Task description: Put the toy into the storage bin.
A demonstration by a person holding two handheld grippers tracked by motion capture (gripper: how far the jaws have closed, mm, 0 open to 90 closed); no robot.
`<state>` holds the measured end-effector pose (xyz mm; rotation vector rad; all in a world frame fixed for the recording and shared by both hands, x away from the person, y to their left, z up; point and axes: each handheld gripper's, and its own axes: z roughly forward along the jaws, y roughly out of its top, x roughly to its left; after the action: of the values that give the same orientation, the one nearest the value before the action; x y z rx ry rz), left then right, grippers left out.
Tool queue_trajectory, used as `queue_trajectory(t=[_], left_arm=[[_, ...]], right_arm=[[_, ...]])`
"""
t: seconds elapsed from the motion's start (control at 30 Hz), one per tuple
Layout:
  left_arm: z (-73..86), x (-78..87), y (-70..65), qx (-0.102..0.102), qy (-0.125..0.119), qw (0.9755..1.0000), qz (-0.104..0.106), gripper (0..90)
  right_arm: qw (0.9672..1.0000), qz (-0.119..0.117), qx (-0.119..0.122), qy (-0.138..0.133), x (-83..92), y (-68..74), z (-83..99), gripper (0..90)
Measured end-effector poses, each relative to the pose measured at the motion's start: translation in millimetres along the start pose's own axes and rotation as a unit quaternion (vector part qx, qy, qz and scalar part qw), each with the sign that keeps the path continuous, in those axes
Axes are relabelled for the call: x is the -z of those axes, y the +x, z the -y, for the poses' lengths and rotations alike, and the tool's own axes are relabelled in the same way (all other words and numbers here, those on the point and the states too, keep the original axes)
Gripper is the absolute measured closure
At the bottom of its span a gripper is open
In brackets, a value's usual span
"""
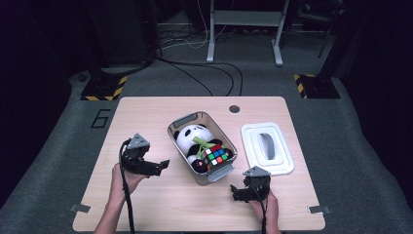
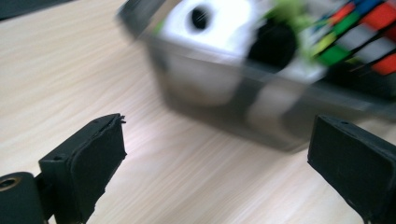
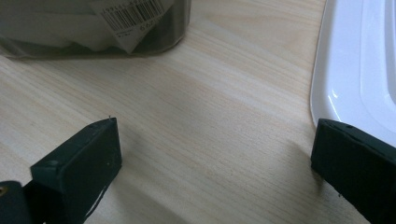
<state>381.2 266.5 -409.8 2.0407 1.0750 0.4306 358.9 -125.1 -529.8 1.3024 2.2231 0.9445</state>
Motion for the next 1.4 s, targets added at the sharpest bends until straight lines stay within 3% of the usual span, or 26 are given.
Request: queue_trajectory(t=[0.1,0.27,0.4,0.63,0.9,1.03,1.1,1.4], left_arm=[[19.7,-6.7,13.2,0.017,0.013,0.9996,-0.020,2.5],[53.4,-22.0,34.8,0.038,0.046,0.9958,-0.069,2.3],[74.1,-32.5,45.2,0.057,0.065,0.9928,-0.083,1.3],[93.9,-39.4,57.1,0.065,0.072,0.9895,-0.107,0.3],[104.9,-47.9,61.7,0.072,0.077,0.9875,-0.116,0.1],[109.1,-46.9,63.8,0.072,0.059,0.9885,-0.119,0.0],[113.8,-47.7,64.2,0.071,0.032,0.9899,-0.118,0.0],[113.8,-46.5,66.3,0.066,0.037,0.9911,-0.109,0.0]], right_arm=[[1.0000,0.000,0.001,0.000,0.0,-0.1,-0.1,1.0],[1.0000,0.000,0.001,0.000,0.0,-0.1,-0.1,1.0],[1.0000,0.000,0.001,0.000,0.0,-0.2,-0.1,1.0],[1.0000,-0.003,-0.001,0.002,0.0,0.0,-0.5,1.0],[1.0000,-0.004,-0.001,0.002,0.0,-0.1,-0.5,0.9],[1.0000,-0.005,0.004,0.006,0.5,-0.9,-0.7,0.7],[1.0000,-0.005,0.004,0.006,0.4,-0.8,-0.8,0.4],[1.0000,-0.004,0.004,0.005,0.0,-0.6,-0.3,0.0]])
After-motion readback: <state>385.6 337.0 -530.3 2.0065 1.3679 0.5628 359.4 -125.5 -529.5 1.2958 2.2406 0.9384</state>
